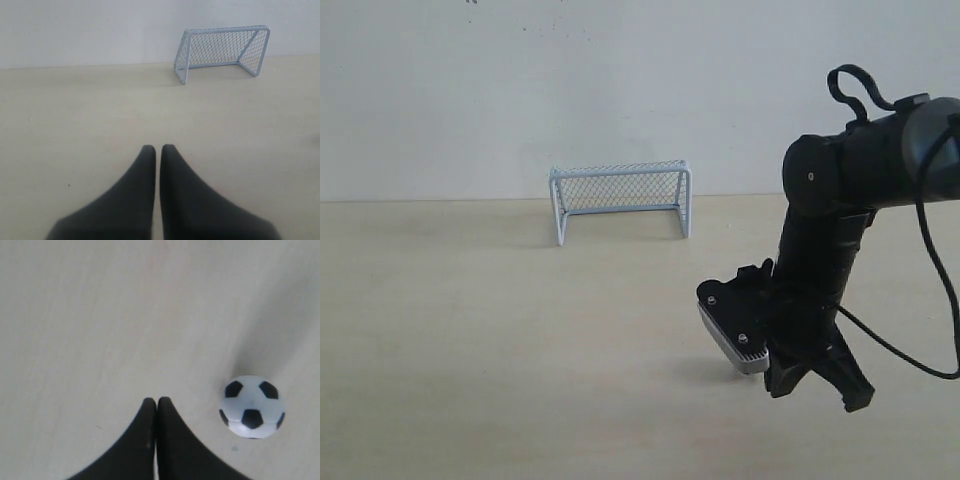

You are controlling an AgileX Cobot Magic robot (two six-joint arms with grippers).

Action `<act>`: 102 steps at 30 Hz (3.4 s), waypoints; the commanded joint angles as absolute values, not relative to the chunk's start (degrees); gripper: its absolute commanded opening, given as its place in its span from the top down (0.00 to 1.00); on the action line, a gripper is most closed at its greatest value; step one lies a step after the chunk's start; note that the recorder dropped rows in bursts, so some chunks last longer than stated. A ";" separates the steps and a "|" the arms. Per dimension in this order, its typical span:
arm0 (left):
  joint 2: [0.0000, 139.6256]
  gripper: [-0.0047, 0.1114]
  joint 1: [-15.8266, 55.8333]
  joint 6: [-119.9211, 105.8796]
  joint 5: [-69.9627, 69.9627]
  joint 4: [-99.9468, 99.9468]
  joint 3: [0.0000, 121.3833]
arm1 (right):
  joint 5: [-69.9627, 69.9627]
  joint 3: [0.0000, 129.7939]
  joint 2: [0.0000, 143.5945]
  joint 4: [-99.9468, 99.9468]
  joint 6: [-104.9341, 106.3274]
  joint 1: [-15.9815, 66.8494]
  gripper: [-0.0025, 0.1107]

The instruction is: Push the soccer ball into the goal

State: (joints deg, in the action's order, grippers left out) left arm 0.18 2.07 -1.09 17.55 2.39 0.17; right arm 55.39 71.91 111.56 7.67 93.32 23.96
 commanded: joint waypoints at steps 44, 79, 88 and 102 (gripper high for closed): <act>0.00 0.92 1.85 -1.39 17.35 2.29 0.00 | 50.57 72.07 112.66 3.50 91.77 23.94 0.98; 0.00 0.92 1.85 -1.39 17.35 2.29 0.00 | 19.45 72.07 101.75 0.96 33.30 23.83 0.98; 0.00 0.92 1.85 -1.39 17.35 2.29 0.00 | 43.45 72.07 101.19 -2.77 21.75 23.83 0.98; 0.00 0.92 1.85 -1.39 17.35 2.29 0.00 | 52.10 67.86 91.56 -10.84 5.73 23.83 0.98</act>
